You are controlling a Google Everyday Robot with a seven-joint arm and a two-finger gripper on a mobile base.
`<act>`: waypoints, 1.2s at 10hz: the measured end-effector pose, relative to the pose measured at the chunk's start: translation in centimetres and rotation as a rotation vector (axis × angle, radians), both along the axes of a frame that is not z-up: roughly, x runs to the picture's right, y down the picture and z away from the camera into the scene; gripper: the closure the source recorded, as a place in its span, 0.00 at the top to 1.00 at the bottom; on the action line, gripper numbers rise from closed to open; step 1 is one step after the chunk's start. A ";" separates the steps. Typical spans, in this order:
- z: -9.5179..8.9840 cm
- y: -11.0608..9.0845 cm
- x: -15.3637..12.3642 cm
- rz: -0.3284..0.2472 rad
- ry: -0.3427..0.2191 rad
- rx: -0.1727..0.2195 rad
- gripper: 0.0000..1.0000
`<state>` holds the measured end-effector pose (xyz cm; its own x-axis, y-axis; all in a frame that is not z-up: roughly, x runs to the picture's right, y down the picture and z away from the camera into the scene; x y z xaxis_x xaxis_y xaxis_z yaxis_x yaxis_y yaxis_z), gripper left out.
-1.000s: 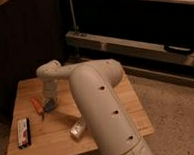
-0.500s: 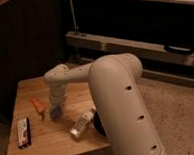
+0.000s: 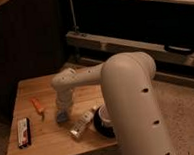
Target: Wipe the white sponge on the table
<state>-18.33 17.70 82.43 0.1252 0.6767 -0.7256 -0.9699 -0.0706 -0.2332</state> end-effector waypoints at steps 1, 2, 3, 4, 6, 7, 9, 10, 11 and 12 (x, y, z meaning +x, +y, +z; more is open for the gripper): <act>0.1 0.2 0.7 0.015 0.020 -0.004 0.00; 0.3 0.2 1.6 0.032 0.042 -0.005 0.00; 0.8 0.0 2.9 0.054 0.068 -0.003 0.00; 1.3 -0.4 3.8 0.068 0.086 0.000 0.00; 2.9 -1.9 5.9 0.111 0.123 0.011 0.00; 3.8 -2.7 6.7 0.127 0.132 0.015 0.00; 5.7 -4.3 7.7 0.143 0.143 0.022 0.00; 6.9 -5.4 8.0 0.150 0.149 0.029 0.00; 7.6 -6.1 8.0 0.151 0.153 0.035 0.00; 8.0 -6.6 7.8 0.153 0.153 0.040 0.00</act>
<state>-10.50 11.10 90.47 -0.0901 0.7081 -0.7003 -0.9729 -0.2129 -0.0900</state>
